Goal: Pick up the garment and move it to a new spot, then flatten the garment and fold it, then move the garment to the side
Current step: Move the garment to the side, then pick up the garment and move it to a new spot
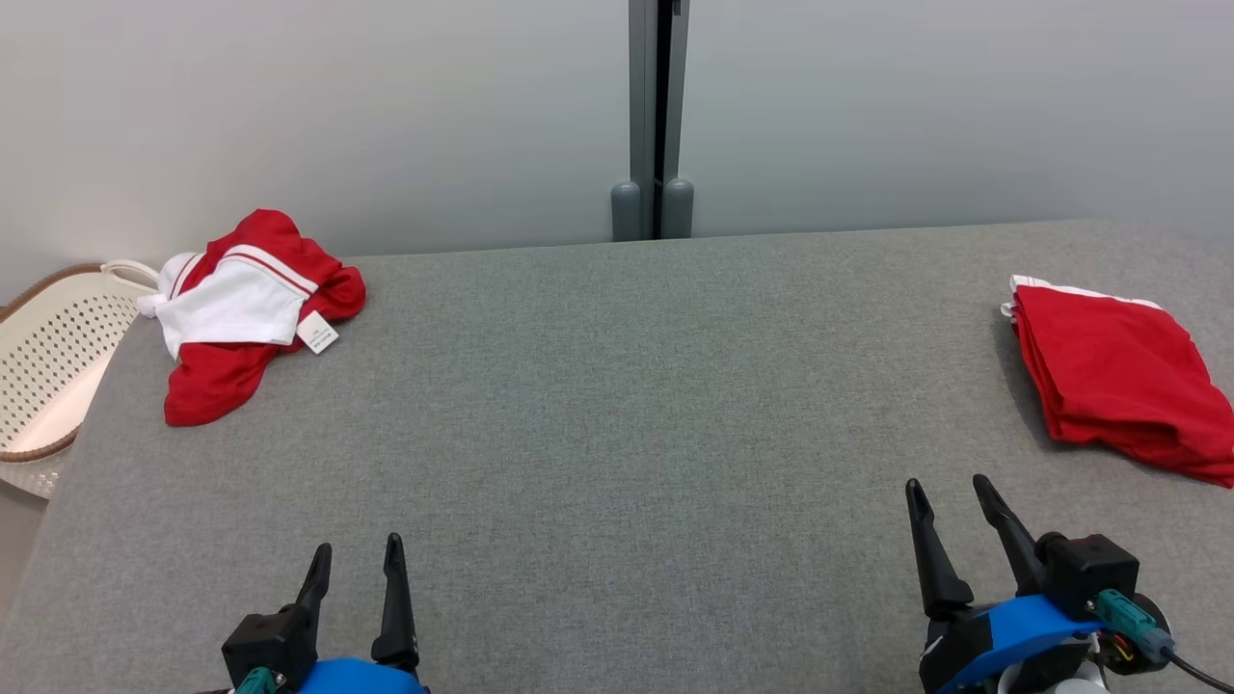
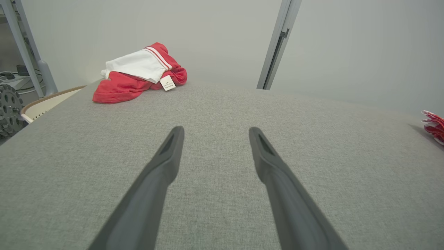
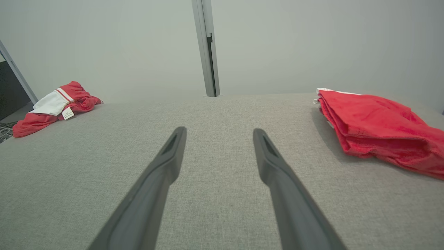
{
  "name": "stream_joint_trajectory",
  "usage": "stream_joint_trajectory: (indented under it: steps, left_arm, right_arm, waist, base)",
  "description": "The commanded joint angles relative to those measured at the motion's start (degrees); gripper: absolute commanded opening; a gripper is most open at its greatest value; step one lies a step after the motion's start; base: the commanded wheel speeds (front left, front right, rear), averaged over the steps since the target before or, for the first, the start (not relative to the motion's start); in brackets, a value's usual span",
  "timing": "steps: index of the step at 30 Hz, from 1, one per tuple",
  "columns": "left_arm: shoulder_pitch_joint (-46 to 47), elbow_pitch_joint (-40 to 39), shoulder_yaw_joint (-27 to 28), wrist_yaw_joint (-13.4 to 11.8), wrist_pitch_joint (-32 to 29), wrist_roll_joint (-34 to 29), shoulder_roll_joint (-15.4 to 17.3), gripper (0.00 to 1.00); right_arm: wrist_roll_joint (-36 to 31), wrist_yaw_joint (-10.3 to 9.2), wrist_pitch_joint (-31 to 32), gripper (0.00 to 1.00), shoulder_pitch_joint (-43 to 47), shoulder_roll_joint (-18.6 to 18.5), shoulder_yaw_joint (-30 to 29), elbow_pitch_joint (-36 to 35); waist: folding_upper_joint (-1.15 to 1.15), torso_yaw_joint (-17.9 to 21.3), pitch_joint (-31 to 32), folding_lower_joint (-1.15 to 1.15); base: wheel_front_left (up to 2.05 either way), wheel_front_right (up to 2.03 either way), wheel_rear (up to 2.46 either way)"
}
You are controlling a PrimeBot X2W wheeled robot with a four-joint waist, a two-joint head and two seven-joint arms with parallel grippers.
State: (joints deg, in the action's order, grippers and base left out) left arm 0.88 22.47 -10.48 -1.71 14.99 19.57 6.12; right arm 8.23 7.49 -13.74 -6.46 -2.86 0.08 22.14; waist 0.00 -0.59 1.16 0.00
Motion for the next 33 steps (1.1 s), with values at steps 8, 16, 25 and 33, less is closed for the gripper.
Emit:
stream_joint_trajectory:
  steps: [8, 16, 25, 33]
  left_arm:
    - [0.24, 0.21, -0.01, 0.31, 0.28, -0.51, -0.19, 1.0]
    - [1.73, -0.56, -0.1, 0.05, 0.28, -1.09, 0.11, 1.0]
    - [2.19, -1.92, 0.12, 0.04, 0.28, -1.31, 0.54, 1.0]
    - [1.29, -2.27, 0.72, -0.33, 0.29, -0.79, 0.9, 1.0]
  right_arm:
    - [0.62, 0.01, 0.2, 1.0, 1.47, -0.07, 0.04, -0.77]
    - [0.76, 0.02, -0.05, 1.0, 2.1, -0.05, -0.12, -2.23]
    - [1.46, 0.01, -0.35, 1.0, 1.91, -0.05, 0.81, -2.79]
    - [2.04, 0.01, -0.47, 1.0, 1.34, -0.08, 2.16, -2.26]
  waist:
    - [0.0, -0.53, -0.21, 0.0]
    - [0.0, -6.72, -0.88, 0.0]
    - [0.0, -19.43, -1.19, 0.0]
    - [0.0, -27.52, -0.95, 0.0]
  base:
    - [0.0, 0.0, 0.0]
    - [0.0, 0.0, 0.0]
    - [0.0, 0.0, 0.0]
    - [0.0, 0.0, 0.0]
